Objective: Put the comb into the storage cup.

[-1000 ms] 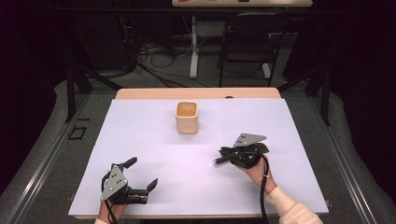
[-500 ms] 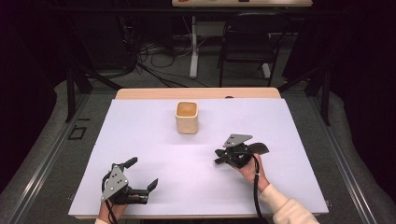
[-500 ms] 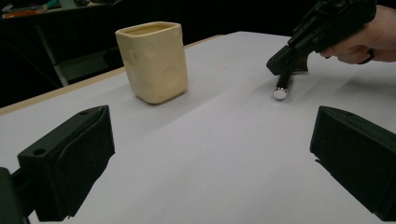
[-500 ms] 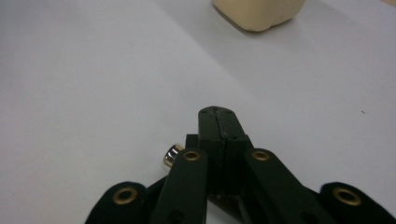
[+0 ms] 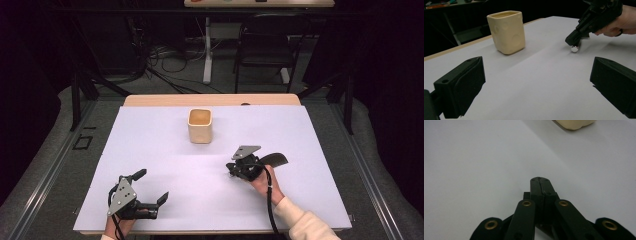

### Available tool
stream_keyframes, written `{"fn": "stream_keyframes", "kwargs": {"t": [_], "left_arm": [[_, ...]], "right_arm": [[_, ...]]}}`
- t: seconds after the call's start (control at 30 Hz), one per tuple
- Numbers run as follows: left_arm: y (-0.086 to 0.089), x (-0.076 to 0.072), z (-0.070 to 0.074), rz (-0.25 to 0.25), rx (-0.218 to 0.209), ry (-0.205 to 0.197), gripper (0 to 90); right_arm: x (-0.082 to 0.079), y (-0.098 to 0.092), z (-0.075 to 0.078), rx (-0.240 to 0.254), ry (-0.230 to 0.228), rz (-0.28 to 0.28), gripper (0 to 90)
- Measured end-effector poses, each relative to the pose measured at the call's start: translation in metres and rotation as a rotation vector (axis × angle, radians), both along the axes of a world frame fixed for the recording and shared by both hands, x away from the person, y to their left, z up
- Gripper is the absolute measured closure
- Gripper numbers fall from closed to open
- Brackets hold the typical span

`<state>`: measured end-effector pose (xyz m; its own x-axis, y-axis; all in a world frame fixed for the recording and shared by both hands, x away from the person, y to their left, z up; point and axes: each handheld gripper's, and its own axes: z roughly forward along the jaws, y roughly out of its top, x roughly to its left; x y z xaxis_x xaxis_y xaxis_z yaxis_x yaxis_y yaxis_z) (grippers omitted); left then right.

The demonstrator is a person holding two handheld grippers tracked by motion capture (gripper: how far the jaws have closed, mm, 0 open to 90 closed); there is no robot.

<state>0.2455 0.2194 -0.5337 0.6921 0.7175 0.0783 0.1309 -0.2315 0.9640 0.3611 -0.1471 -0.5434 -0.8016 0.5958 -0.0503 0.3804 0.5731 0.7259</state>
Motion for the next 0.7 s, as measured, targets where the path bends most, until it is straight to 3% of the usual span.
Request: {"fn": "stream_keyframes", "kwargs": {"t": [0.7], "left_arm": [[0.0007,-0.0004,-0.0001,-0.002,0.007,0.002,0.0]], "right_arm": [[-0.003,-0.0007,-0.0015,-0.038,0.037,0.025,90.0]]}}
